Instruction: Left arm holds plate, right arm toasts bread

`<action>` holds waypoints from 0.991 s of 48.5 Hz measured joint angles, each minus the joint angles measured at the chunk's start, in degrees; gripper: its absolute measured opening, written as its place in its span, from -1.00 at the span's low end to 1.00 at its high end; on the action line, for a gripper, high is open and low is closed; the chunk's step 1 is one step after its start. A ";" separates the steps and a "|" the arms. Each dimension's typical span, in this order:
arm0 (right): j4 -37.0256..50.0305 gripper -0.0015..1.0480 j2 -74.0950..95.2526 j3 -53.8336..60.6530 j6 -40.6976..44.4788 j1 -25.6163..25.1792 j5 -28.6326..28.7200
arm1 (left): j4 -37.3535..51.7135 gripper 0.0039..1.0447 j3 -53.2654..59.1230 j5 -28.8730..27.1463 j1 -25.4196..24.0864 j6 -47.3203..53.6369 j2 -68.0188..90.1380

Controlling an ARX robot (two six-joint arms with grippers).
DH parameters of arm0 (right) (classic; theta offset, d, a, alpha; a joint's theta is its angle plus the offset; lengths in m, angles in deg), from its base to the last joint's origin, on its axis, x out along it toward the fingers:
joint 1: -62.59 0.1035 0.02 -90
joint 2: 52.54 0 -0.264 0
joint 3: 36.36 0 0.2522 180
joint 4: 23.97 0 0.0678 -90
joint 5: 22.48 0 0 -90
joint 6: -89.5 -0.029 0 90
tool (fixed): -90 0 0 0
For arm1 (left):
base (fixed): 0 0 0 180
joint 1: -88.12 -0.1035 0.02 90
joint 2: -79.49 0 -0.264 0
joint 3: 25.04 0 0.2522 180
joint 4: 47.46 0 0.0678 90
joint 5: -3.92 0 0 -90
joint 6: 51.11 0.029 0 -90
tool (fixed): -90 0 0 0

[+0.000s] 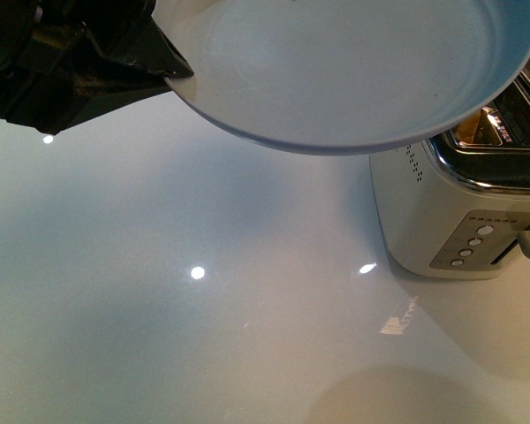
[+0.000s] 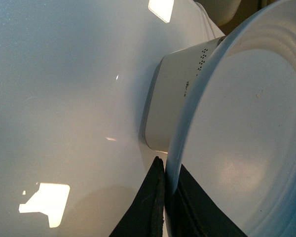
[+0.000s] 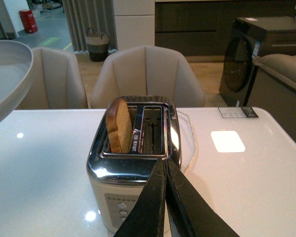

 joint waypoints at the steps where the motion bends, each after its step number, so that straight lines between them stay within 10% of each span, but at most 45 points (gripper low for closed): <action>1: -0.15 -0.96 -0.63 0.00 -0.02 0.00 0.00 | 0.00 -0.95 0.00 -0.02 -0.02 0.00 0.00; 13: -0.52 -0.87 -1.31 0.00 0.00 0.00 -0.02 | 0.00 -0.95 0.00 -0.02 0.00 0.00 -0.04; 38: -0.52 0.84 -1.36 0.00 -0.04 0.00 0.00 | 0.00 -0.95 0.00 0.04 0.00 0.00 -0.04; 48: -0.55 0.83 -1.38 0.00 -0.17 0.00 -0.02 | -8.04 -0.95 -3.32 -10.95 1.07 9.51 -0.04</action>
